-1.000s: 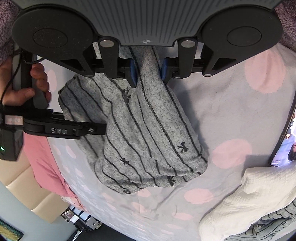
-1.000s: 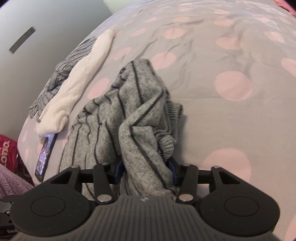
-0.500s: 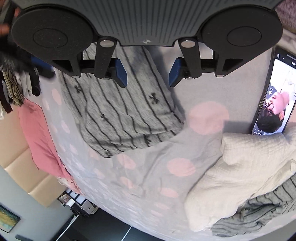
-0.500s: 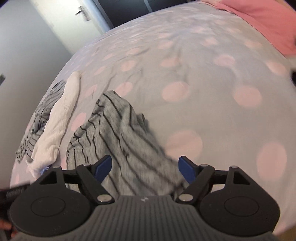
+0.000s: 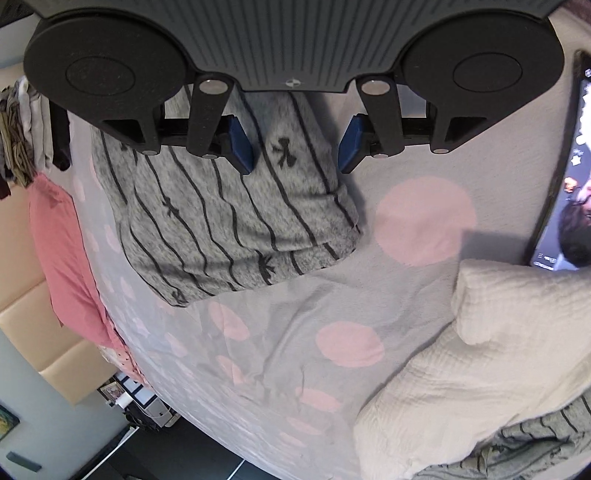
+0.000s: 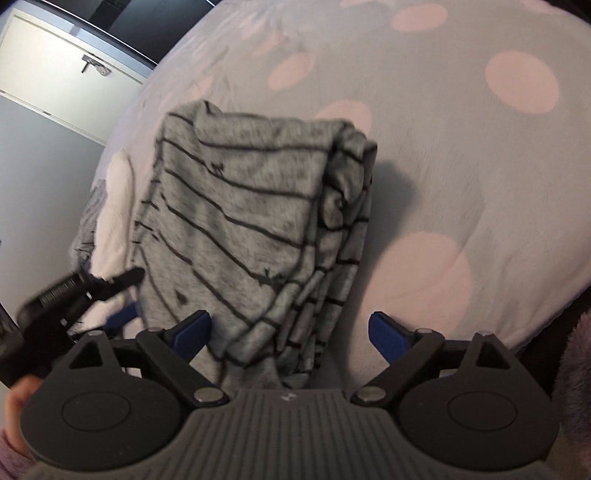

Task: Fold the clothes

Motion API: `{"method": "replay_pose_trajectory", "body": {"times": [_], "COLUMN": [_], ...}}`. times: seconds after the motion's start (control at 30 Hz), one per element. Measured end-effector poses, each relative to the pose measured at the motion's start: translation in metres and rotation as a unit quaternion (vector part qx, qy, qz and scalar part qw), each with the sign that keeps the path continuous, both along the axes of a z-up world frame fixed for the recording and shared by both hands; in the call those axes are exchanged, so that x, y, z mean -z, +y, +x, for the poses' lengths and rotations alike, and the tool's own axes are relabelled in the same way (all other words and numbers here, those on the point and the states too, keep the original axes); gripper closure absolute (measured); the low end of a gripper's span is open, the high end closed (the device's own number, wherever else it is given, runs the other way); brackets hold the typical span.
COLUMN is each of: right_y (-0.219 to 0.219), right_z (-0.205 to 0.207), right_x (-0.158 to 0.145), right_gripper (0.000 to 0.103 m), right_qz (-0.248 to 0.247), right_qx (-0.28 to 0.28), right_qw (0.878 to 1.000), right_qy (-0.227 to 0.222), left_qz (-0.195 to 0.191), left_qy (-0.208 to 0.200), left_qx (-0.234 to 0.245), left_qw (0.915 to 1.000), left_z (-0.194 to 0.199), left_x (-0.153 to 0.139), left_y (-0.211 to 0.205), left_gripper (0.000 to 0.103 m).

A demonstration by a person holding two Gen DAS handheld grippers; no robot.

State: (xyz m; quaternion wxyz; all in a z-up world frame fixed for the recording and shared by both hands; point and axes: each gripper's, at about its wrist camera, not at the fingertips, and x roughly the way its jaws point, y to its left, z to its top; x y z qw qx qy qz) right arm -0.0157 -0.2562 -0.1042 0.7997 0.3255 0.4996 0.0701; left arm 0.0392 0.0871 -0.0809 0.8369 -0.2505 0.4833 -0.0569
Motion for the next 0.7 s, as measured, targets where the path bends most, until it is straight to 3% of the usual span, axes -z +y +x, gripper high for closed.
{"method": "replay_pose_trajectory", "body": {"times": [0.17,0.3,0.43,0.5,0.7], "right_y": [0.009,0.013,0.003,-0.002,-0.025], "right_z": [0.007,0.015,0.019,0.021,0.032], "right_x": [0.011,0.016,0.007,0.003,-0.021], "right_gripper": [0.010,0.034,0.054,0.065,0.070], "right_qz": [0.007,0.018,0.024,0.028,0.011], "right_qx": [-0.003,-0.014,-0.017,-0.019,-0.036], "right_qw": [1.000,0.999,0.999,0.999,0.999], "right_qy": [-0.014,-0.032,-0.029,-0.027,-0.019], "left_qz": [-0.023,-0.019,-0.012,-0.011,0.011], "left_qy": [0.002,-0.008,-0.018,-0.020,-0.017], "left_qx": [-0.012,-0.008,-0.001,0.001,0.034], "left_qw": [0.9997,0.9998,0.9998,0.9997,0.9992], "left_z": [0.011,0.013,0.011,0.005,-0.023], "left_x": [0.017,0.020,0.016,0.011,-0.009], "left_y": [0.003,-0.001,-0.004,-0.005,-0.024], "left_gripper": [0.052,0.056,0.072,0.075,0.080]}}
